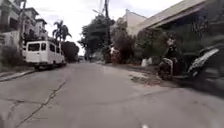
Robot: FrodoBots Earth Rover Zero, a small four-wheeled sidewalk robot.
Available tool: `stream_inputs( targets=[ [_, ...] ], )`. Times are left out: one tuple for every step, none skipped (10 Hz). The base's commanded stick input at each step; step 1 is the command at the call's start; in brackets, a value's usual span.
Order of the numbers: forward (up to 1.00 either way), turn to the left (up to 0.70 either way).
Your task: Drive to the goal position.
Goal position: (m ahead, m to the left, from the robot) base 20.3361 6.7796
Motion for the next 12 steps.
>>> stream_inputs(
  targets=[
    [0.7, 0.0],
    [0.7, 0.01],
    [0.7, 0.03],
    [0.7, 0.08],
    [0.7, 0.16],
    [0.7, 0.22],
    [0.7, 0.27],
    [0.7, 0.3],
    [0.7, 0.33],
    [0.7, 0.35],
    [0.7, 0.33],
    [0.7, 0.24]
  ],
)
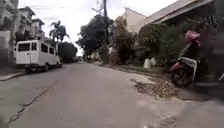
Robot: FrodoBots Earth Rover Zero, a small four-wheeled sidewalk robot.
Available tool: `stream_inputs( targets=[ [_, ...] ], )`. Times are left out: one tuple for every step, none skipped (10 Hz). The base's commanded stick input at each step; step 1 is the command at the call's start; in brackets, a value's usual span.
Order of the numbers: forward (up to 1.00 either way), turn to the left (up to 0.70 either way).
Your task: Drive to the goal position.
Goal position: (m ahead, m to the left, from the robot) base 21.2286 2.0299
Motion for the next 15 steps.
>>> stream_inputs(
  targets=[
    [0.7, 0.15],
    [0.7, 0.05],
    [0.7, 0.03],
    [0.7, 0.02],
    [0.7, 0.0],
    [0.7, -0.01],
    [0.7, -0.03],
    [0.7, -0.07],
    [0.7, -0.13],
    [0.7, -0.19],
    [0.7, -0.23],
    [0.7, -0.24],
    [0.7, -0.24],
    [0.7, -0.24],
    [0.7, -0.23]
  ],
)
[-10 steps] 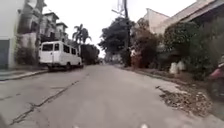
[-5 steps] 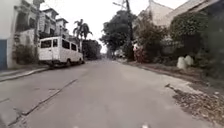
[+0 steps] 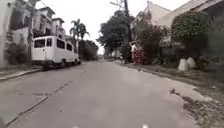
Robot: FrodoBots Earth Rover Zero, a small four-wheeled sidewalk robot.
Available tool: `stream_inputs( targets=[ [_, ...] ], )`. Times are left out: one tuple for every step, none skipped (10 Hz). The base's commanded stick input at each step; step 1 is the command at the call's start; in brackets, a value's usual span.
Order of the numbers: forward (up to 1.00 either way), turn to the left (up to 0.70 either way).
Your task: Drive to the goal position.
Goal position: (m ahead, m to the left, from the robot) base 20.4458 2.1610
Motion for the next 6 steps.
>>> stream_inputs(
  targets=[
    [0.7, -0.2],
    [0.7, -0.19],
    [0.7, -0.19],
    [0.7, -0.17],
    [0.7, -0.14],
    [0.7, -0.12]
  ],
)
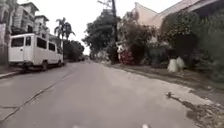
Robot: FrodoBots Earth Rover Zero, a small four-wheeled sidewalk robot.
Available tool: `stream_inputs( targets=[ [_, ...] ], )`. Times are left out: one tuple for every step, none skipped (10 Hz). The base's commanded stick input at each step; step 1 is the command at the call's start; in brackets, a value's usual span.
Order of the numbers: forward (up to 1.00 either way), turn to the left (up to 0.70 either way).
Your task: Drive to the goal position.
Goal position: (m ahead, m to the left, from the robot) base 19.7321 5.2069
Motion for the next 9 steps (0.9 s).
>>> stream_inputs(
  targets=[
    [0.7, -0.09],
    [0.7, -0.05],
    [0.7, 0.0],
    [0.7, 0.02],
    [0.7, 0.04],
    [0.7, 0.07],
    [0.7, 0.09],
    [0.7, 0.09],
    [0.7, 0.09]
  ],
)
